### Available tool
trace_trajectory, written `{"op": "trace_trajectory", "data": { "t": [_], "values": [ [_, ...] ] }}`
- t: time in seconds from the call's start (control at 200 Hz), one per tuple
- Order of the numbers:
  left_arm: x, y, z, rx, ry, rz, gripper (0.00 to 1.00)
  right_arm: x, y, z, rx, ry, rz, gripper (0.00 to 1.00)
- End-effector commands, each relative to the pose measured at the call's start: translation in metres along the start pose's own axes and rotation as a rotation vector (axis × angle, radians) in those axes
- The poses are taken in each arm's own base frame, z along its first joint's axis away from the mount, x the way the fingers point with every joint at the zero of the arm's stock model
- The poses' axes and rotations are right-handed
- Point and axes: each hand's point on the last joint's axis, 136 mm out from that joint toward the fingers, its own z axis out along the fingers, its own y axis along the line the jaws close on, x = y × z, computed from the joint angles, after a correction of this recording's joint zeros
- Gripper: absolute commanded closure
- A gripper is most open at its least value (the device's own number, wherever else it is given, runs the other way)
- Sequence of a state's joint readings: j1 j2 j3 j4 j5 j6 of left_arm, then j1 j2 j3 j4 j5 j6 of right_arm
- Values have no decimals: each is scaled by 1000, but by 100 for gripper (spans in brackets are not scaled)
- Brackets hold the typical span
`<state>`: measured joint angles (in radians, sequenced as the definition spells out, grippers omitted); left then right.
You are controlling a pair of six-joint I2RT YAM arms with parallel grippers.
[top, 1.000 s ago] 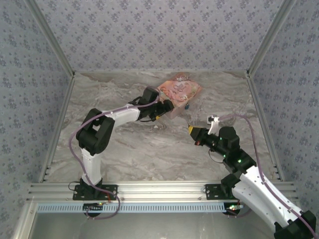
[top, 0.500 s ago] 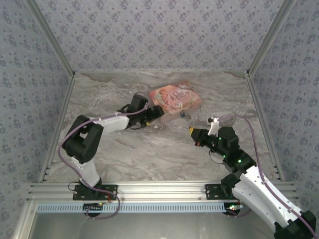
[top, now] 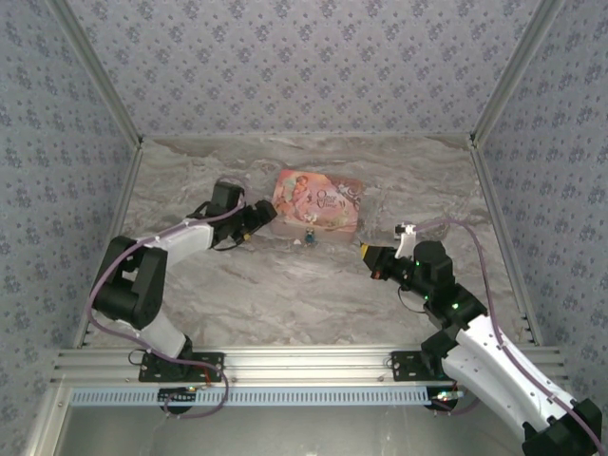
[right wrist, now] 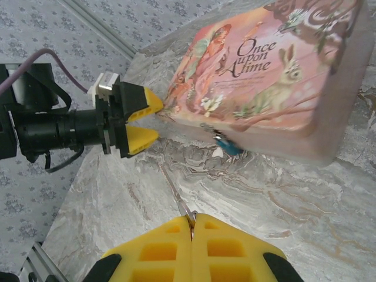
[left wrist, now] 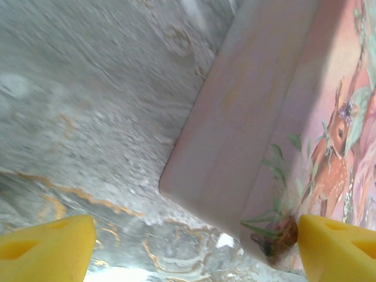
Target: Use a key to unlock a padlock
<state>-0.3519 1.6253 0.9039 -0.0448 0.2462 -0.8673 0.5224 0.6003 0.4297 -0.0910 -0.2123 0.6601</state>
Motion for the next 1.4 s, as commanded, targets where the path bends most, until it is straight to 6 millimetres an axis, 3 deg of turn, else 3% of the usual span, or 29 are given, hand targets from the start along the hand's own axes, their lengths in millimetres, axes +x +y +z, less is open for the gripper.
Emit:
{"op": "trace_trajectory", "data": {
  "t": [0.0,0.315,0.44,0.61,0.775,0.894,0.989,1.184,1.394],
  "values": [
    [-1,43,3,-161,52,25,13,-7,7,-3,-8,-15,-26,100],
    [-36,33,18,-154,26,102,13,-6,8,-4,-10,-5,-25,100],
    [-48,10,0,-65,-53,163,11,-4,7,-4,-8,1,-24,100],
    [-55,-18,-41,64,-194,285,7,-3,7,-1,-18,3,-20,100],
    [-36,-36,-77,230,-290,432,1,2,10,7,-41,20,-6,100],
    [-2,-49,-95,391,-268,568,1,6,12,12,-47,25,-11,100],
    [23,-49,-103,446,-237,663,1,8,14,17,-55,31,-25,100],
    [54,-53,-96,503,-184,716,1,6,28,35,-95,90,-17,100],
    [71,-56,-77,603,-112,716,1,0,42,74,-162,154,49,100]
  ]
}}
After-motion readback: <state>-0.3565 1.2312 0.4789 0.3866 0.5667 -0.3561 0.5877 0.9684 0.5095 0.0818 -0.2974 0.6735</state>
